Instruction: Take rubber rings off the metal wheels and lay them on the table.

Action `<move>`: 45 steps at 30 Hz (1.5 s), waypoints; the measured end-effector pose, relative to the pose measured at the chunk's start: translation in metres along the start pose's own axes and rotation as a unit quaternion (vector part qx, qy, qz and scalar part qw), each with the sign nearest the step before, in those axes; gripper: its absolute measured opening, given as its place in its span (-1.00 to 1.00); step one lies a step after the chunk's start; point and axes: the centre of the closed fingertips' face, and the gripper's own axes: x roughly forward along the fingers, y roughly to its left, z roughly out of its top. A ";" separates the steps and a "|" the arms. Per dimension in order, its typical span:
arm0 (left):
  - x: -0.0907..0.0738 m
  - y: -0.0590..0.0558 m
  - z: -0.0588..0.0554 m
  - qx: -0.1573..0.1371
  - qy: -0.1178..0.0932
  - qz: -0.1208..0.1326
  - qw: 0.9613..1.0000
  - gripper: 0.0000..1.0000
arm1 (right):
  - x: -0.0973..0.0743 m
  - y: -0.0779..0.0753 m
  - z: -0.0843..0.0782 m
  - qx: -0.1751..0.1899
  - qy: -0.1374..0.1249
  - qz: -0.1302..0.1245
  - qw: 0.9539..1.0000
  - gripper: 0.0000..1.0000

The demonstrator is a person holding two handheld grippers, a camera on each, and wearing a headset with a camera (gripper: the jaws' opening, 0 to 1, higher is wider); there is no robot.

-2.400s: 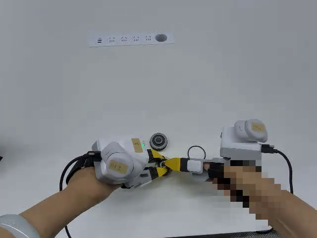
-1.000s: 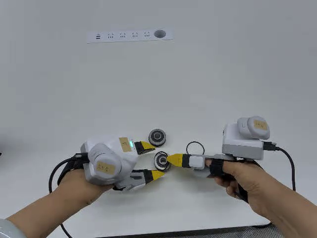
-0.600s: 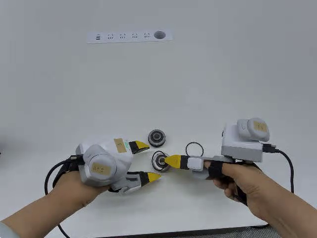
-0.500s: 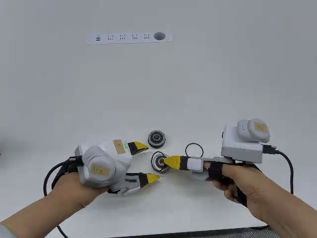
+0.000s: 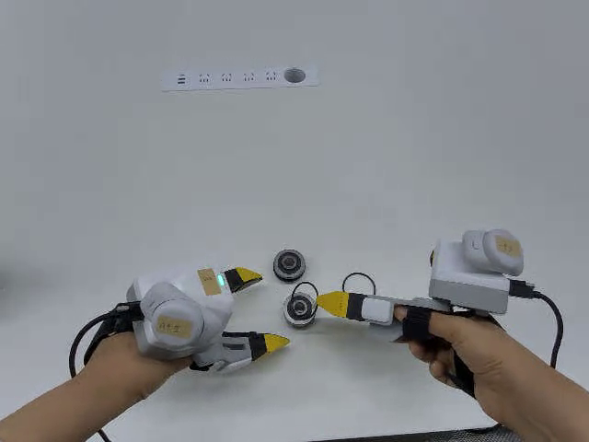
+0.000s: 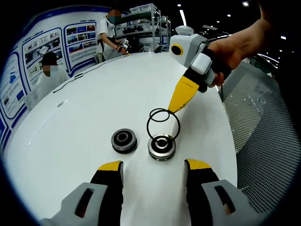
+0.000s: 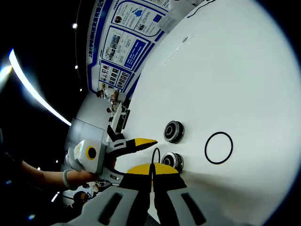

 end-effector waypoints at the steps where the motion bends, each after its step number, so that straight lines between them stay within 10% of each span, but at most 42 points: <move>1: 0.000 0.000 0.000 0.000 0.000 0.000 1.000 0.09 | -0.002 -0.001 0.001 0.000 -0.001 -0.001 1.000 -0.97; 23: -0.003 0.000 -0.002 -0.007 0.000 0.004 1.000 0.05 | -0.035 -0.058 0.027 0.029 -0.053 -0.075 0.995 -0.96; 45: -0.002 0.001 -0.003 -0.010 0.003 0.003 1.000 0.03 | -0.032 -0.067 0.017 -0.021 -0.028 -0.118 0.992 -0.84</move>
